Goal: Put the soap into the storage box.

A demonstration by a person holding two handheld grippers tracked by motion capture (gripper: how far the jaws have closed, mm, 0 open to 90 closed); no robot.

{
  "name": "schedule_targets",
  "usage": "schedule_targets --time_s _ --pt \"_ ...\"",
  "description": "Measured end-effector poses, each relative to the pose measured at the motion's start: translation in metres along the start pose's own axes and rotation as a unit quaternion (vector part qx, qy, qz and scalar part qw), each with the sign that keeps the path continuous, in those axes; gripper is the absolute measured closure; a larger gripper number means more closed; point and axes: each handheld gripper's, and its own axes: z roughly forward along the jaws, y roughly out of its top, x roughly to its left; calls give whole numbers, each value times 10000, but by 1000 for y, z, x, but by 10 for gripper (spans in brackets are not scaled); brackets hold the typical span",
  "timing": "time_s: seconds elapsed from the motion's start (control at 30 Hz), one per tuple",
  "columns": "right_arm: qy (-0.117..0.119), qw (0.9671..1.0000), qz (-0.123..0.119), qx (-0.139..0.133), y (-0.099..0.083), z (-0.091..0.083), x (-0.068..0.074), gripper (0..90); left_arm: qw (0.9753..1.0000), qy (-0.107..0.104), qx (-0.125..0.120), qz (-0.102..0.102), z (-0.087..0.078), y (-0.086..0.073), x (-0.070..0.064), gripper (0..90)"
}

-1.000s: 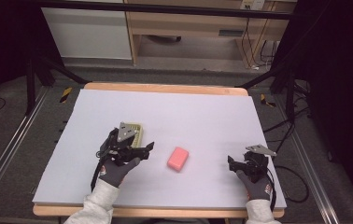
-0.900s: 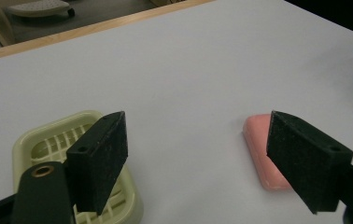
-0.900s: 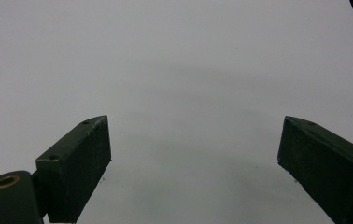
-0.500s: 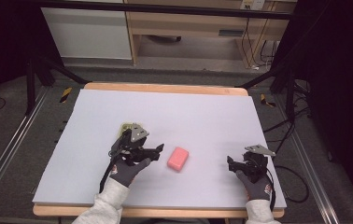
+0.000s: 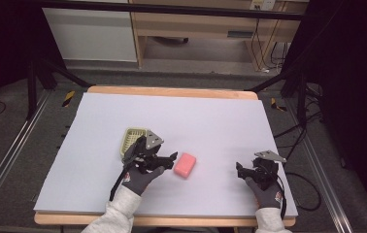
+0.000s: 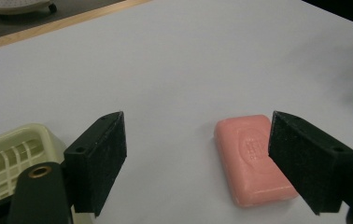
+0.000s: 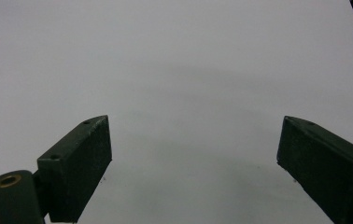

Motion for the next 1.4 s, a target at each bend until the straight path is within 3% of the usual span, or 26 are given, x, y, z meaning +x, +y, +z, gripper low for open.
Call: schedule_targets --time_s 0.5,1.4 --pt "4 10000 -45 -14 0 0 1 103 9999 -55 103 123 15 -1 -16 185" --pt "11 10000 -38 -10 0 1 1 103 9991 -122 348 194 40 -4 -30 189"
